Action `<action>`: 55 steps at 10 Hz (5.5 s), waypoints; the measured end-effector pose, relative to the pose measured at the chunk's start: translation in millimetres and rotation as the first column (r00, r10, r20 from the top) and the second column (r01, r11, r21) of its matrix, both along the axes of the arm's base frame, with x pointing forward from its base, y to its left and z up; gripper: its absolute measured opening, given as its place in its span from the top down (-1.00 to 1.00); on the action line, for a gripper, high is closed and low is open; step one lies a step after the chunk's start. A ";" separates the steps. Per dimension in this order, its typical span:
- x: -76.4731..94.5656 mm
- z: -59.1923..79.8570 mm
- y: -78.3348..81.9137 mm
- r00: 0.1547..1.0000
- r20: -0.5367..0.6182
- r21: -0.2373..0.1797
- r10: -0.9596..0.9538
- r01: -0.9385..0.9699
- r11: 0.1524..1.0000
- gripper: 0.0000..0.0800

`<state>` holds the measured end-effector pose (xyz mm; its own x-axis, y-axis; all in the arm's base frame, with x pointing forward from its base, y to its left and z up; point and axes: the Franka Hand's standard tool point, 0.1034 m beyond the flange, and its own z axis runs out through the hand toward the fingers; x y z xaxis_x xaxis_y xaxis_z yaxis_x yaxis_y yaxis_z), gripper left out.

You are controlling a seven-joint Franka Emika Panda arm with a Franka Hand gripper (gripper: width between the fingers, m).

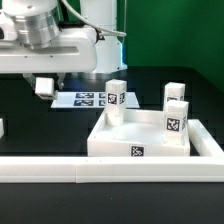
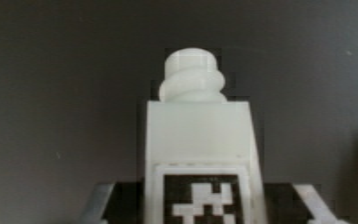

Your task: Assemble square table

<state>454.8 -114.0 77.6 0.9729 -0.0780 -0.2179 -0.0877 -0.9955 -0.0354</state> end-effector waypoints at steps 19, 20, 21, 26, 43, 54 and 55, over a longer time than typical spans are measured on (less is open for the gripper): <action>51.3 21.5 36.6 0.891 0.448 -0.133 0.074 -0.015 0.991 0.29; 50.8 19.0 46.3 0.894 0.445 -0.120 0.057 -0.004 0.993 0.29; 57.6 20.6 54.9 0.888 0.455 -0.119 0.071 -0.019 0.993 0.29; 68.7 30.2 49.4 0.776 0.611 -0.228 0.155 -0.015 0.973 0.29; 111.6 42.7 84.0 0.716 0.697 -0.102 0.048 0.033 0.994 0.29; 118.3 12.3 104.9 0.719 0.691 -0.099 0.073 -0.006 0.995 0.29; 118.0 10.4 103.1 0.721 0.688 -0.101 0.076 -0.008 0.995 0.29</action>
Offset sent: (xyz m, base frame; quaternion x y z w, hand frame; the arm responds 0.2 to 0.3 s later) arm 0.0000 0.0000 0.0000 0.0000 0.1938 0.0000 0.9810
